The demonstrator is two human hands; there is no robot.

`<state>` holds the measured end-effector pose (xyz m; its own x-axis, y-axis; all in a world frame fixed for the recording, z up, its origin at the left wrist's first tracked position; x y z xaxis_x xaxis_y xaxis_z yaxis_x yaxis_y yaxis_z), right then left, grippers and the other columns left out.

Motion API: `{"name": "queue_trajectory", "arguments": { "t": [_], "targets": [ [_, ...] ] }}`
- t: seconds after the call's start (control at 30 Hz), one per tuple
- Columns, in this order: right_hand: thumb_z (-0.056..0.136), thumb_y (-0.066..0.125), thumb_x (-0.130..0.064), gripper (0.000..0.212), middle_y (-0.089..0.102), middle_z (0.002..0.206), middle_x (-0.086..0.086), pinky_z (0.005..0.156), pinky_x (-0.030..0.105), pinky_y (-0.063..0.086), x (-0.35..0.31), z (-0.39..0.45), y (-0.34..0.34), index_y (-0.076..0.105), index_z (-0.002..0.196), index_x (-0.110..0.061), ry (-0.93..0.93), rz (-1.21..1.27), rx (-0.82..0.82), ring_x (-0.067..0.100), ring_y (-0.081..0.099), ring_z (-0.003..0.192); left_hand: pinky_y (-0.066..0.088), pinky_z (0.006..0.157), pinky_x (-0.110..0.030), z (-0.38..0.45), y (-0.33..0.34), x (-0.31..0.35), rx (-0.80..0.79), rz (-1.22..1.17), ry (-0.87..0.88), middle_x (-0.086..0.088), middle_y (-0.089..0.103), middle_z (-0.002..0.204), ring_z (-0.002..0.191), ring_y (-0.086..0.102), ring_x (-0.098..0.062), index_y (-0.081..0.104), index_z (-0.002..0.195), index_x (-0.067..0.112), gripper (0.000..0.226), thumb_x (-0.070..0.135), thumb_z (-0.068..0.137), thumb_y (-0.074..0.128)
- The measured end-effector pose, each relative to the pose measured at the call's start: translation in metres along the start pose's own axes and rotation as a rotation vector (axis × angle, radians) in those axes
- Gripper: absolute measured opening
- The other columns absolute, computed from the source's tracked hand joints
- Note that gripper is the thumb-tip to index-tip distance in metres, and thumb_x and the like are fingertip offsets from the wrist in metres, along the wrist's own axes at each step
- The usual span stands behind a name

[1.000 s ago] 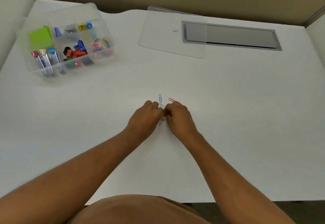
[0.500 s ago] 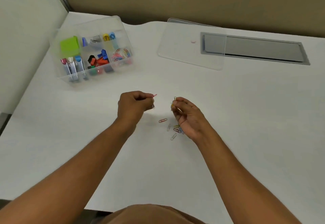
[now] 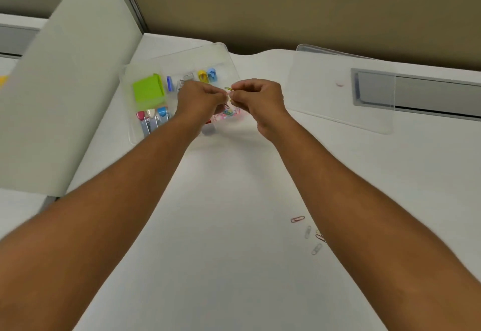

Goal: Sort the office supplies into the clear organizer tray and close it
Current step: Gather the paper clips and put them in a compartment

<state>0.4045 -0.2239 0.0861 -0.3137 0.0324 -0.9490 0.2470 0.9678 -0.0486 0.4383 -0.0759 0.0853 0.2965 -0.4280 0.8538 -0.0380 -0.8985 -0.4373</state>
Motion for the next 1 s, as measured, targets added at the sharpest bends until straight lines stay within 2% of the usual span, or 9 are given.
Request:
{"name": "queue_trajectory", "arguments": {
  "t": [0.1, 0.23, 0.33, 0.43, 0.57, 0.7, 0.83, 0.93, 1.0],
  "targets": [
    [0.093, 0.074, -0.014, 0.015, 0.077, 0.105, 0.005, 0.090, 0.035, 0.062, 0.000, 0.020, 0.016, 0.079, 0.107, -0.010, -0.117, -0.415, 0.015, 0.017, 0.073, 0.090, 0.062, 0.092, -0.039, 0.022, 0.001, 0.003, -0.010, 0.324, 0.129, -0.014, 0.079, 0.103, 0.092, 0.076, -0.025, 0.079, 0.114, 0.005, 0.023, 0.017, 0.097, 0.071],
    [0.100, 0.063, -0.011, 0.021, 0.075, 0.118, 0.006, 0.092, 0.032, 0.059, 0.001, 0.017, 0.015, 0.078, 0.114, -0.011, -0.208, -0.621, 0.005, 0.019, 0.070, 0.105, 0.046, 0.092, -0.024, 0.019, -0.003, 0.013, 0.083, 0.614, 0.369, -0.011, 0.077, 0.117, 0.105, 0.070, -0.023, 0.078, 0.119, 0.008, 0.025, 0.016, 0.099, 0.064],
    [0.097, 0.062, -0.005, 0.026, 0.076, 0.111, -0.001, 0.085, 0.030, 0.060, 0.002, -0.010, -0.017, 0.077, 0.113, -0.017, -0.253, -0.624, 0.062, 0.014, 0.071, 0.095, 0.042, 0.085, -0.020, -0.010, 0.001, 0.019, 0.094, 0.641, 0.531, -0.007, 0.077, 0.115, 0.104, 0.069, -0.020, 0.078, 0.115, 0.012, 0.024, 0.009, 0.099, 0.061],
    [0.091, 0.072, -0.010, 0.031, 0.071, 0.109, -0.010, 0.074, 0.010, 0.047, 0.015, -0.066, -0.081, 0.073, 0.117, -0.026, -0.193, -0.693, 0.070, 0.007, 0.067, 0.086, 0.047, 0.085, -0.024, -0.060, 0.015, 0.004, -0.092, 0.578, 0.727, -0.002, 0.074, 0.108, 0.097, 0.068, -0.018, 0.077, 0.109, 0.019, 0.018, 0.014, 0.095, 0.068],
    [0.081, 0.085, -0.018, 0.047, 0.063, 0.114, -0.002, 0.074, 0.025, 0.044, 0.067, -0.171, -0.199, 0.068, 0.123, -0.028, 0.115, -0.838, 0.171, 0.014, 0.061, 0.087, 0.046, 0.089, -0.026, -0.141, 0.046, -0.055, -0.407, 0.649, 0.632, 0.003, 0.063, 0.124, 0.110, 0.059, -0.017, 0.068, 0.126, 0.026, 0.034, 0.033, 0.094, 0.073],
    [0.074, 0.091, -0.022, 0.063, 0.054, 0.120, 0.006, 0.076, 0.030, 0.042, 0.134, -0.261, -0.264, 0.061, 0.130, -0.025, 0.455, -0.777, 0.239, 0.023, 0.061, 0.093, 0.048, 0.095, -0.030, -0.212, 0.071, -0.109, -0.495, 0.656, 0.514, 0.002, 0.049, 0.141, 0.125, 0.051, -0.021, 0.055, 0.145, 0.024, 0.054, 0.037, 0.095, 0.071],
    [0.076, 0.089, -0.013, 0.052, 0.055, 0.112, 0.004, 0.068, 0.007, 0.041, 0.174, -0.288, -0.256, 0.065, 0.120, -0.025, 0.341, -0.642, 0.310, 0.009, 0.058, 0.084, 0.048, 0.099, -0.033, -0.257, 0.100, -0.127, -0.483, 0.691, 0.544, -0.003, 0.046, 0.145, 0.127, 0.043, -0.024, 0.047, 0.152, 0.020, 0.065, 0.041, 0.095, 0.069],
    [0.080, 0.082, -0.001, 0.037, 0.062, 0.106, 0.003, 0.078, 0.005, 0.046, 0.181, -0.272, -0.237, 0.071, 0.112, -0.018, 0.182, -0.568, 0.378, 0.000, 0.059, 0.084, 0.048, 0.105, -0.041, -0.270, 0.125, -0.122, -0.476, 0.719, 0.601, -0.006, 0.049, 0.144, 0.126, 0.046, -0.028, 0.051, 0.147, 0.017, 0.063, 0.043, 0.094, 0.070],
    [0.083, 0.077, 0.002, 0.032, 0.065, 0.107, 0.005, 0.080, 0.002, 0.044, 0.178, -0.255, -0.222, 0.072, 0.111, -0.013, 0.100, -0.554, 0.354, 0.006, 0.063, 0.086, 0.046, 0.107, -0.042, -0.272, 0.138, -0.116, -0.464, 0.732, 0.597, -0.007, 0.048, 0.145, 0.128, 0.045, -0.029, 0.052, 0.147, 0.016, 0.061, 0.041, 0.094, 0.070]
  ]
}}
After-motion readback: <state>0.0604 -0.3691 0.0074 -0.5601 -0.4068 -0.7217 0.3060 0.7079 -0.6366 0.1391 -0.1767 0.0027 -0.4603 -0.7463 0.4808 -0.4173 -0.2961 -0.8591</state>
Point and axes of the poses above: each hand's wrist, its own z-axis towards the middle knuckle, its own y-axis out of the palm, x = y × z, the point moved 3 cm from there along z, towards the middle knuckle
